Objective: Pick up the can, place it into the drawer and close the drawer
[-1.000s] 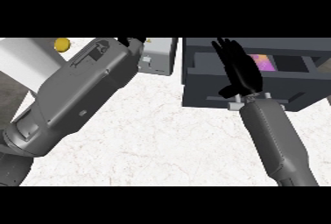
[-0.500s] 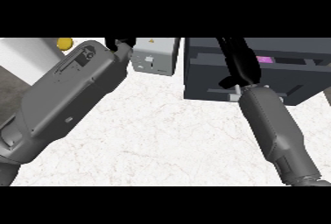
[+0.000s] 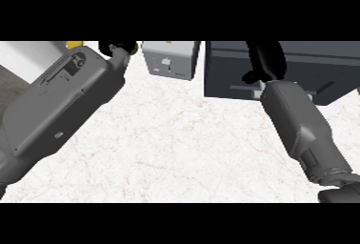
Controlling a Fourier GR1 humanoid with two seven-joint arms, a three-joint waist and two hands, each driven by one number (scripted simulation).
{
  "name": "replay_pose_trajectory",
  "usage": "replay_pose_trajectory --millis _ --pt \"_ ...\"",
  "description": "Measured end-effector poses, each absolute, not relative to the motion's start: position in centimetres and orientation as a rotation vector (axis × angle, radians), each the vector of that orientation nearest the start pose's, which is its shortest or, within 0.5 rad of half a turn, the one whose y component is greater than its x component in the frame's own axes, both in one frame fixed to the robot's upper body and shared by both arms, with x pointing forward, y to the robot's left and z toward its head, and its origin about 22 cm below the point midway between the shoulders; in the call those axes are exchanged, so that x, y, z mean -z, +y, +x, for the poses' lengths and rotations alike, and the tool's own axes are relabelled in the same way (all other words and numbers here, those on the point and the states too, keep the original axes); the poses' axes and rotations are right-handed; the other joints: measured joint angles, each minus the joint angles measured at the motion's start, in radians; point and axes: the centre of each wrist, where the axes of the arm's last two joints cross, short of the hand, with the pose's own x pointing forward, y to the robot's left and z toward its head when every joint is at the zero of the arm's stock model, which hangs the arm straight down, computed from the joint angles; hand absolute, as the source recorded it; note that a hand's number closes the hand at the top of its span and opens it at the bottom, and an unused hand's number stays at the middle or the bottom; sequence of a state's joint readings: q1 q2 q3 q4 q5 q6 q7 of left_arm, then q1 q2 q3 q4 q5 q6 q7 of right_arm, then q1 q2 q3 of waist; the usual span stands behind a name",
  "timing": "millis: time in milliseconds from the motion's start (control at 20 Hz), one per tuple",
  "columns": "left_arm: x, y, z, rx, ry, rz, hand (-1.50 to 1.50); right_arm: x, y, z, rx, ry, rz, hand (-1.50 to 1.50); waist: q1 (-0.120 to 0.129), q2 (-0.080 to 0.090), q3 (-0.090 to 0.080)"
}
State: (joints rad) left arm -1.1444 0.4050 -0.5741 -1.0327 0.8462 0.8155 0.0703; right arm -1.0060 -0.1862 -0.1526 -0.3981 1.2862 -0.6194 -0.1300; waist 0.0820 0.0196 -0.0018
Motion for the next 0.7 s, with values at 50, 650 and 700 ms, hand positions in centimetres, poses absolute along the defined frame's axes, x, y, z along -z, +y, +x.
replay_pose_trajectory --millis 50,650,700 --pt "-21.8 11.2 40.6 -0.161 -1.717 0.040 -1.50 -6.5 -20.4 44.7 -1.043 -1.667 -1.343 -1.50 0.005 0.001 0.001" --pt "-23.2 11.2 39.3 -0.146 -1.731 0.031 -1.50 -8.4 -21.1 45.9 -1.054 -1.604 -1.382 -1.50 0.019 0.019 0.009" --pt "-23.3 11.2 39.1 -0.144 -1.731 0.027 -1.50 -8.5 -21.1 46.0 -1.057 -1.594 -1.376 -1.50 0.023 0.019 0.010"
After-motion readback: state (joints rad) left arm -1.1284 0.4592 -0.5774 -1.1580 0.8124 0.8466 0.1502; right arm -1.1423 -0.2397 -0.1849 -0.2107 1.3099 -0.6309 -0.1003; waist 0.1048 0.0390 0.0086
